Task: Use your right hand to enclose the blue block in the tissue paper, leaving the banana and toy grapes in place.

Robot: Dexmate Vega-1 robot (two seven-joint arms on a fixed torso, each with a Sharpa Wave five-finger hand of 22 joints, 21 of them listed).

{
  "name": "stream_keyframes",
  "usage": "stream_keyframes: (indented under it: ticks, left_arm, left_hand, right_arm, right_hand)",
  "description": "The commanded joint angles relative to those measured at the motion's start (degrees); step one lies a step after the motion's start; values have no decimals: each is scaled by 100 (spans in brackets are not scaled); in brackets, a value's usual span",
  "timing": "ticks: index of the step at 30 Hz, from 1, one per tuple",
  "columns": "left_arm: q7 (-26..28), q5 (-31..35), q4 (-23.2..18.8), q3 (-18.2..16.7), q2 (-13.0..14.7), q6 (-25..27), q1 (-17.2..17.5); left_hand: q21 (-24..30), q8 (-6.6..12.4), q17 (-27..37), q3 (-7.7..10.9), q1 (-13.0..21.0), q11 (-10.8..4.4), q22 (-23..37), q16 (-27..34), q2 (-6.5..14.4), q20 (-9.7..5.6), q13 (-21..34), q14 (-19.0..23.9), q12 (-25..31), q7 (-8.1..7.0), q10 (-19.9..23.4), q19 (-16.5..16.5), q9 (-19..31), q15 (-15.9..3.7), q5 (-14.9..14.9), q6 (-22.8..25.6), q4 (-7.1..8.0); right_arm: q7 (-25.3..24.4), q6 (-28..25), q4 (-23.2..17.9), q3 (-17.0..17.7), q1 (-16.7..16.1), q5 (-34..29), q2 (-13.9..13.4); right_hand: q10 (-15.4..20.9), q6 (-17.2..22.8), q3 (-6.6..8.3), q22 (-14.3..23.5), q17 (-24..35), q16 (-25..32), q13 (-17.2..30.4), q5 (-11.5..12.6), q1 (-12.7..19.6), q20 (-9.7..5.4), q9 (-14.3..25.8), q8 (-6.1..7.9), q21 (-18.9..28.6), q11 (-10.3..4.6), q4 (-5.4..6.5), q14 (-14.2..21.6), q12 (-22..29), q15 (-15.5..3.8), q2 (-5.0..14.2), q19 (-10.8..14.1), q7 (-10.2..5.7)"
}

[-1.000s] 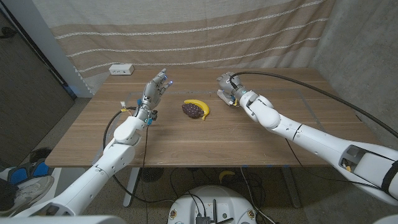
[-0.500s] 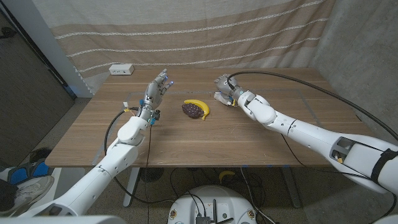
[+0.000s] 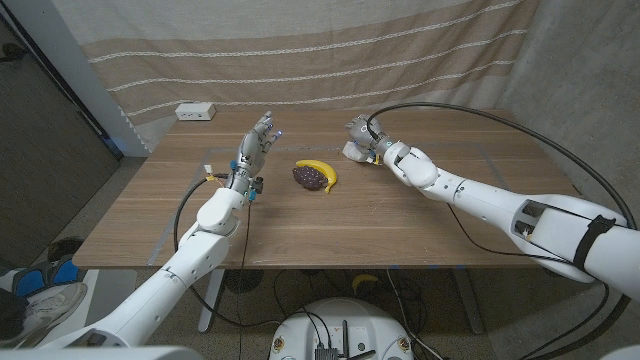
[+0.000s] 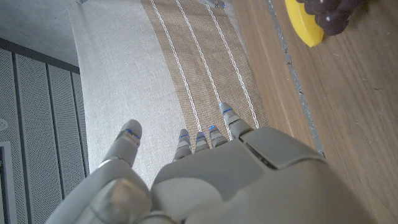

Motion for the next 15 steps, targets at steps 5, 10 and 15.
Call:
stream_keyframes:
  ticks: [5, 10, 15]
  left_arm:
    - [-86, 89, 201, 185, -143, 83, -330]
    - [-135, 84, 270, 214, -171, 73, -400]
    - [-136, 99, 285, 216, -153, 93, -428]
  left_hand:
    - [-19, 6, 10, 16, -64, -7, 19, 1, 196, 8, 26, 39, 27, -40, 10, 49, 34, -3, -4, 39, 9]
    - [-21, 3, 10, 15, -65, -4, 19, -2, 191, 6, 26, 35, 26, -48, 6, 51, 34, 1, -5, 34, 6]
    - [-25, 4, 10, 15, -68, 0, 19, -1, 188, 13, 26, 37, 26, -48, 8, 52, 34, 0, -5, 36, 6]
  right_arm:
    - [-334, -561, 150, -364, 282, 390, 69]
    - [-468, -680, 226, -395, 318, 452, 106]
    - [-597, -601, 653, -518, 426, 553, 262]
  right_hand:
    - [103, 280, 0, -3, 29, 50, -5, 35, 130, -692, 29, -20, 79, 6, -22, 99, 64, -1097, 64, 130, -208]
    - [142, 266, 3, -3, 40, 79, -11, 38, 159, -633, 42, -27, 113, 7, -28, 170, 77, -1099, 75, 195, -199]
    - [177, 269, 3, -3, 44, 91, -15, 39, 179, -656, -3, -58, 123, 7, -35, 203, 87, -1101, 72, 212, -196]
